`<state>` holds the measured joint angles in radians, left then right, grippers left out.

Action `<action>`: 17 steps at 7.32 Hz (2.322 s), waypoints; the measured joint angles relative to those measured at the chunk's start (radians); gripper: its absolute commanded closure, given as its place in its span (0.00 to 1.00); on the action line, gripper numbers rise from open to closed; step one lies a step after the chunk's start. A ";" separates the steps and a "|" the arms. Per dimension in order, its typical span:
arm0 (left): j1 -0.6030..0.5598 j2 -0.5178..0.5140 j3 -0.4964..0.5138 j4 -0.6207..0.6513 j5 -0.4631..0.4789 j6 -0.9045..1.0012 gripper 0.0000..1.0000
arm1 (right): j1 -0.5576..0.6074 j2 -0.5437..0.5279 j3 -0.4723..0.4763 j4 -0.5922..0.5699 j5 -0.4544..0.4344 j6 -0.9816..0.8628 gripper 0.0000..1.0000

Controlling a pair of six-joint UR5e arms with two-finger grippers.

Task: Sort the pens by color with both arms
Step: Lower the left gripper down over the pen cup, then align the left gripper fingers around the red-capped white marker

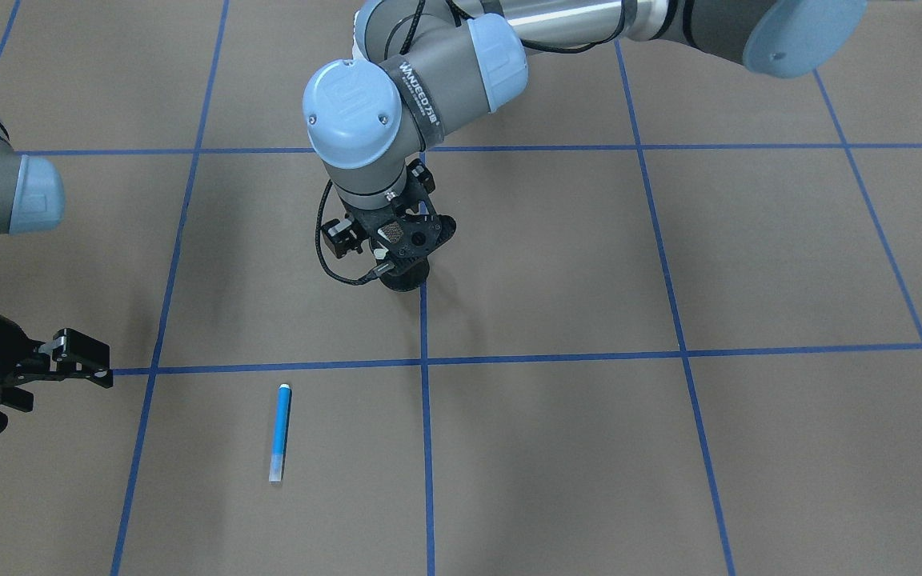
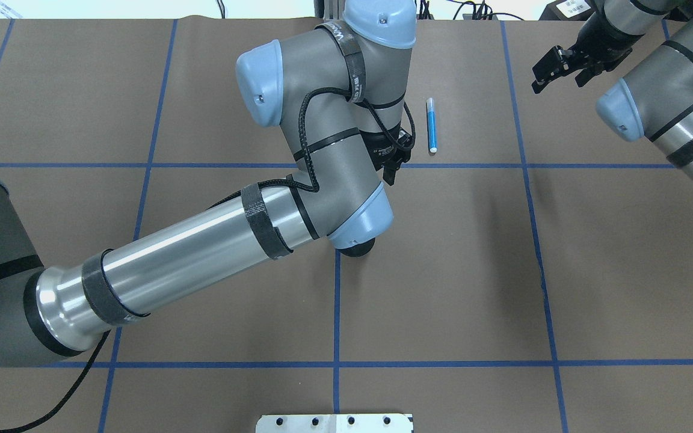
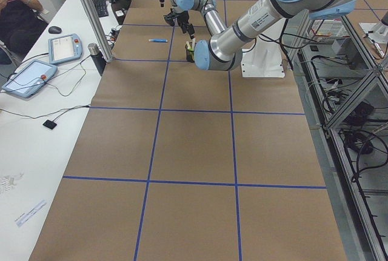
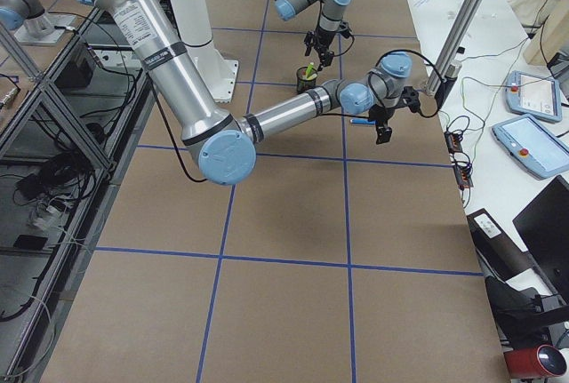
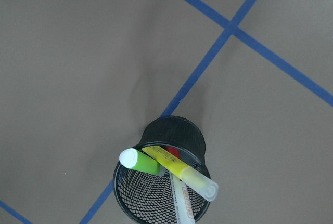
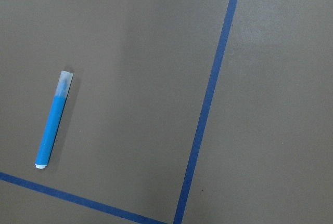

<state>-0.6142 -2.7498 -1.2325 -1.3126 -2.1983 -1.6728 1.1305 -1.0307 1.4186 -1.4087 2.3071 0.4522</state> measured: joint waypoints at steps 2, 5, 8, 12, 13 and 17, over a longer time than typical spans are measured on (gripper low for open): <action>0.022 0.009 0.010 -0.036 0.000 -0.001 0.11 | 0.000 0.000 0.000 0.000 0.001 0.000 0.02; 0.042 0.017 0.021 -0.081 0.000 0.006 0.26 | -0.001 -0.001 -0.002 0.000 0.001 0.000 0.02; 0.048 0.024 0.029 -0.114 0.000 0.002 0.33 | -0.001 -0.003 -0.003 0.002 0.000 0.001 0.02; 0.048 0.029 0.014 -0.086 -0.006 -0.002 0.38 | -0.004 -0.004 0.002 0.002 0.000 0.007 0.02; 0.048 0.032 0.007 -0.078 -0.007 -0.002 0.40 | -0.007 -0.003 0.004 0.001 -0.002 0.014 0.02; 0.048 0.039 -0.007 -0.060 -0.009 -0.002 0.58 | -0.011 -0.003 0.004 0.002 -0.003 0.019 0.02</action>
<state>-0.5660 -2.7112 -1.2394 -1.3723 -2.2074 -1.6751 1.1199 -1.0339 1.4223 -1.4067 2.3040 0.4709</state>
